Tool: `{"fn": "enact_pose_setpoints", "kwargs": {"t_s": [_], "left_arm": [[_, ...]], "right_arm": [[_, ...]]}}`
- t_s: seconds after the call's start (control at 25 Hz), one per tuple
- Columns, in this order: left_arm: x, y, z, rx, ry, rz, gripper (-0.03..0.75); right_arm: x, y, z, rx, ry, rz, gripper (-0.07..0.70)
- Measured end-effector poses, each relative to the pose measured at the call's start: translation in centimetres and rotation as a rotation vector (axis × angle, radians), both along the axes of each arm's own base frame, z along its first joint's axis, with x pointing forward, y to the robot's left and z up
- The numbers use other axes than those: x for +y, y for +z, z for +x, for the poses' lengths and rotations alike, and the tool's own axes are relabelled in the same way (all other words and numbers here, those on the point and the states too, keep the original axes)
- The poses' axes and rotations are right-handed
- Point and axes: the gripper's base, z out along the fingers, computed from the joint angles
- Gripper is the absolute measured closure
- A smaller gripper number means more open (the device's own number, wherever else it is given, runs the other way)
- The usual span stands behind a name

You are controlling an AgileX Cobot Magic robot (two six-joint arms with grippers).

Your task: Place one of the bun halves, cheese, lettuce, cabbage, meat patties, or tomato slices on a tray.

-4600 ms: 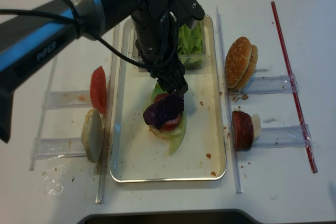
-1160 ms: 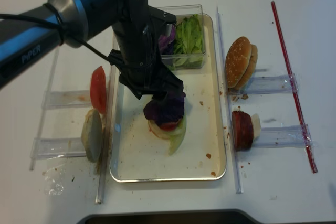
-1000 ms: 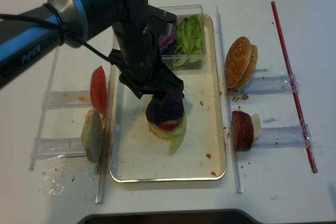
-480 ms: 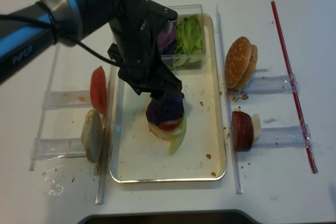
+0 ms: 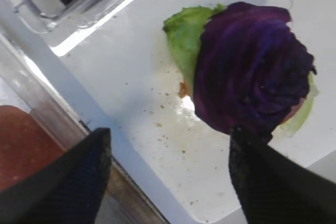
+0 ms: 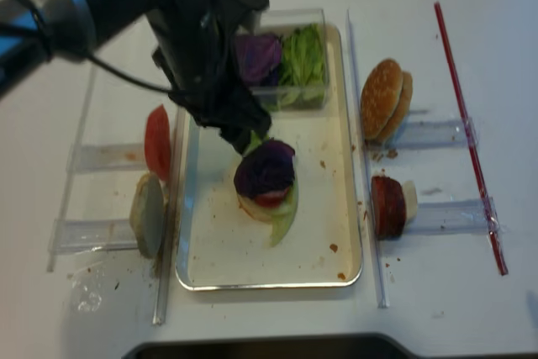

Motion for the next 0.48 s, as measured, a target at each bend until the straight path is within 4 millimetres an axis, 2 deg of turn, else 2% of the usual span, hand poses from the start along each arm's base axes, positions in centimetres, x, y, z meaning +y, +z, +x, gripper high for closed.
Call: {"fn": "enact_pose_setpoints", "kwargs": {"t_s": [0.28,0.48], "left_arm": [[4.1,1.1,1.5,-0.031,0.087,-0.006,0.277],[7.9,2.4,2.2,-0.066,0.195,-0.018,0.277]], "right_arm": [[0.0,0.0,0.0,0.0,0.0,0.0,0.288],[0.0,0.0,0.0,0.0,0.0,0.0,0.288]]}}
